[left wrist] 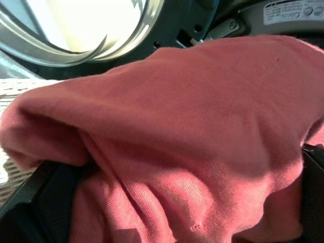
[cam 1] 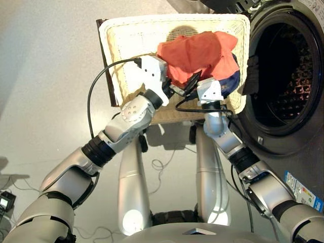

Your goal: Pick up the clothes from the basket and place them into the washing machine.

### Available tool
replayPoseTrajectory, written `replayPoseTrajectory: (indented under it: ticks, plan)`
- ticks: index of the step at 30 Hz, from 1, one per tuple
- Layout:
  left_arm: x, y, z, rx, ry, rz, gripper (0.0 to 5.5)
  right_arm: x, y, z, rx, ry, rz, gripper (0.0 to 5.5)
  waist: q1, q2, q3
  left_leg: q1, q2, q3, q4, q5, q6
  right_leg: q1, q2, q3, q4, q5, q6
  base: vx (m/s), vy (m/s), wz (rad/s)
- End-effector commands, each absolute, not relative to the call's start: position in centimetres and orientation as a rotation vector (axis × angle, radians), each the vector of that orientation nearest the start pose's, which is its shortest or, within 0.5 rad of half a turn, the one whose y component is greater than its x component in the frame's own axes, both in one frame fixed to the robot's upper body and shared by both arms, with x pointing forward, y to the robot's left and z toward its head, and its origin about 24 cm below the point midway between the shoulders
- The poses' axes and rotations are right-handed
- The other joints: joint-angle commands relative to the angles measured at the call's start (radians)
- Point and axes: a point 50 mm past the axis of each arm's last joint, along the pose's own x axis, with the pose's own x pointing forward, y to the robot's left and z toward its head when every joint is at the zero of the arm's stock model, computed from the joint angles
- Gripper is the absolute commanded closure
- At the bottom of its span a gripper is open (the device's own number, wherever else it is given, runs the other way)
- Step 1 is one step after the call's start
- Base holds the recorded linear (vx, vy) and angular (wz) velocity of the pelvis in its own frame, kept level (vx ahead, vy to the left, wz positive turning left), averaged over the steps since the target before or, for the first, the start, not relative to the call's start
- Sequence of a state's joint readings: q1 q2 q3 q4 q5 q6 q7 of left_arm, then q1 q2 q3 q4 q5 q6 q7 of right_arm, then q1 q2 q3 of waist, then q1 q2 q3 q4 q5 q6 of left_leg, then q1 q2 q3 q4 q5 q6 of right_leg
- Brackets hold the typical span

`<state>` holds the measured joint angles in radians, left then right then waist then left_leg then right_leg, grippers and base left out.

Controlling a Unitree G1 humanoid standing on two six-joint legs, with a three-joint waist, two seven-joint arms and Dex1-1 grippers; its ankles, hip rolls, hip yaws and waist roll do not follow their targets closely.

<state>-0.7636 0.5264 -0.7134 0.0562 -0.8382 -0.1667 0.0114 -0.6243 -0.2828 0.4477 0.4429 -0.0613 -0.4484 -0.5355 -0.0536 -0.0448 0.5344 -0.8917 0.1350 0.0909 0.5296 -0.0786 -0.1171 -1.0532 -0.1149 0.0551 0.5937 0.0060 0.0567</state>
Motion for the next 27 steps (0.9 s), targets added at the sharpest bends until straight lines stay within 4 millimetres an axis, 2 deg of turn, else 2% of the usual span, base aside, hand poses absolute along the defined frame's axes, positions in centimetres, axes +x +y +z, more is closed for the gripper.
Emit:
replayPoseTrajectory:
  ticks: [1, 6, 14, 27]
  plan:
    - [24.7, 2.9, 20.9, -0.226, -0.564, -1.087, 0.0, 34.1, -26.8, 14.5, -0.068, -0.418, -0.803, 5.5, -0.002, 0.092, -0.014, -0.028, -0.013, 0.03, 0.03, -0.012, 0.04, 0.067, -0.024, 0.021, -0.042, -0.016, 0.098, 0.0, 0.0, 0.0]
    - [24.7, 2.9, 21.0, -0.244, -0.562, -1.074, 0.0, 33.9, -27.5, 14.5, -0.029, -0.418, -0.846, 5.5, -0.001, 0.093, -0.014, -0.029, -0.014, 0.032, 0.031, -0.013, 0.041, 0.066, -0.024, 0.022, -0.041, -0.016, 0.096, 0.0, 0.0, 0.0]
    - [24.7, 2.7, 21.1, -0.263, -0.567, -1.062, 0.0, 33.9, -27.1, 15.2, 0.019, -0.451, -0.872, 5.5, 0.0, 0.095, -0.014, -0.031, -0.015, 0.032, 0.034, -0.014, 0.042, 0.063, -0.022, 0.024, -0.036, -0.018, 0.093, 0.0, 0.0, 0.0]
    - [24.9, 2.4, 21.3, -0.294, -0.553, -1.04, 0.0, 33.8, -27.8, 16.1, 0.299, -0.495, -0.971, 5.5, 0.001, 0.097, -0.014, -0.038, -0.017, 0.033, 0.027, -0.005, 0.045, 0.056, -0.02, 0.022, -0.041, -0.009, 0.092, 0.0, 0.0, 0.0]
